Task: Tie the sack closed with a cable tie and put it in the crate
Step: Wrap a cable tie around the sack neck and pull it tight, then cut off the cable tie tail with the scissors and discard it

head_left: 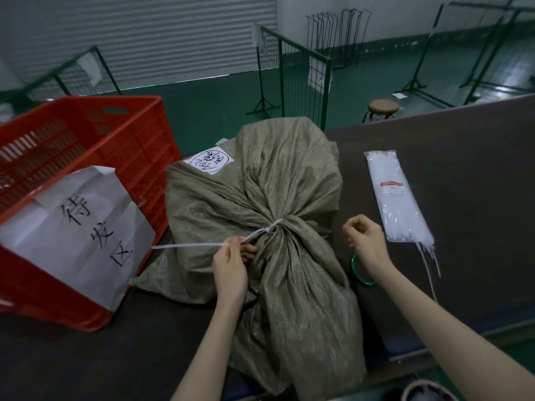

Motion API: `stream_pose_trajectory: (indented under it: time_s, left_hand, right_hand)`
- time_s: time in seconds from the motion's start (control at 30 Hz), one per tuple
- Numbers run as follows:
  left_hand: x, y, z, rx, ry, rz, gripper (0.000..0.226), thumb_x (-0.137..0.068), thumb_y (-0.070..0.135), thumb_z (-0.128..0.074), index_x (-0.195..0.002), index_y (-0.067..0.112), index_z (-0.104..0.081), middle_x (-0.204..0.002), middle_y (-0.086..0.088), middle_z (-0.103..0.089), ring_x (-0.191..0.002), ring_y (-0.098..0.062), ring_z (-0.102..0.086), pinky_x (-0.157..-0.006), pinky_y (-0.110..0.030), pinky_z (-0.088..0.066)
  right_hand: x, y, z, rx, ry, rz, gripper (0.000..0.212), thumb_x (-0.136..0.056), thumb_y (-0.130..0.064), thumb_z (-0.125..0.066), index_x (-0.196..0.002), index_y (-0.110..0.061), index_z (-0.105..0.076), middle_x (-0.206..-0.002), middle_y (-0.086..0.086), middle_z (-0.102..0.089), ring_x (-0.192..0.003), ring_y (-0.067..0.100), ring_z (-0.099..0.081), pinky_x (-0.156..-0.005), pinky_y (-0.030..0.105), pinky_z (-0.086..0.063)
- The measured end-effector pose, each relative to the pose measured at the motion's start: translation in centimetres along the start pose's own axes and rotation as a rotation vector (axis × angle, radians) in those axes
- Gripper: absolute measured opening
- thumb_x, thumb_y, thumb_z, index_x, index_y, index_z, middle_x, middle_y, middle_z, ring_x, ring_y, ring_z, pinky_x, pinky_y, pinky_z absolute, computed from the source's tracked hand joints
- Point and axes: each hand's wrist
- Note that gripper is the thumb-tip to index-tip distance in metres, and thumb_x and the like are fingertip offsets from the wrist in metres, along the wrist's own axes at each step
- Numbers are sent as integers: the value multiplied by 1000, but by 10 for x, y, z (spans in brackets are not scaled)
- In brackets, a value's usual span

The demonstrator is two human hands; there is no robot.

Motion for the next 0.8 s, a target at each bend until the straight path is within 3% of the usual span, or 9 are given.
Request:
stream_pose_trajectory:
  time_s: [0.07, 0.2, 0.37, 0.6, 0.8]
  left_hand:
    - [-2, -2, 1, -12, -1, 2, 35, -101, 15, -37, -76, 8, -61, -66, -6, -62, -52, -2, -56, -56, -18, -45]
    - [-2, -2, 1, -21, 3, -17, 33, -101, 13, -37, -78, 6, -61, -65, -6, -62, -51, -1, -55, -54, -15, -44]
    - [-2, -3, 0, -26, 7, -22, 34, -101, 14, -38, -77, 7, -61, -65, -5, -62, -51, -1, -55, -54, -15, -44]
    - [-2, -3, 0, -16, 6, -21, 34, -101, 14, -38, -74, 12, -59, -64, -5, -61, -50, -1, -54, -53, -14, -43]
    - [-2, -2, 0, -8, 7, -20, 34, -101, 14, -37, -74, 11, -59, -64, -6, -60, -50, 0, -53, -52, -13, -43]
  right_hand:
    - [-4, 14, 7, 155, 13, -54, 20, -76, -7, -61, -64, -23, -60, -66, 3, -61, -68, 26, -57, -66, 39, -44]
    - [-3, 37, 22, 470, 23, -148, 8, -77, -6, -61, -81, -12, -58, -92, 15, -65, -92, 34, -60, -75, 34, -41]
    - [3, 57, 31, 802, -58, -218, 20, -80, -12, -60, -96, -7, -49, -112, 20, -50, -105, 40, -51, -82, 43, -44]
    - [7, 63, 28, 908, -82, -286, 33, -82, -12, -60, -109, 0, -46, -120, 23, -47, -113, 42, -48, -87, 44, -44]
    - [7, 59, 30, 853, -73, -334, 39, -80, -17, -68, -102, -3, -40, -118, 27, -53, -110, 46, -53, -85, 43, -44]
Point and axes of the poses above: each hand's wrist, its own x-axis away from the middle knuckle, its own z-axis out of the back of the hand, y = z × x
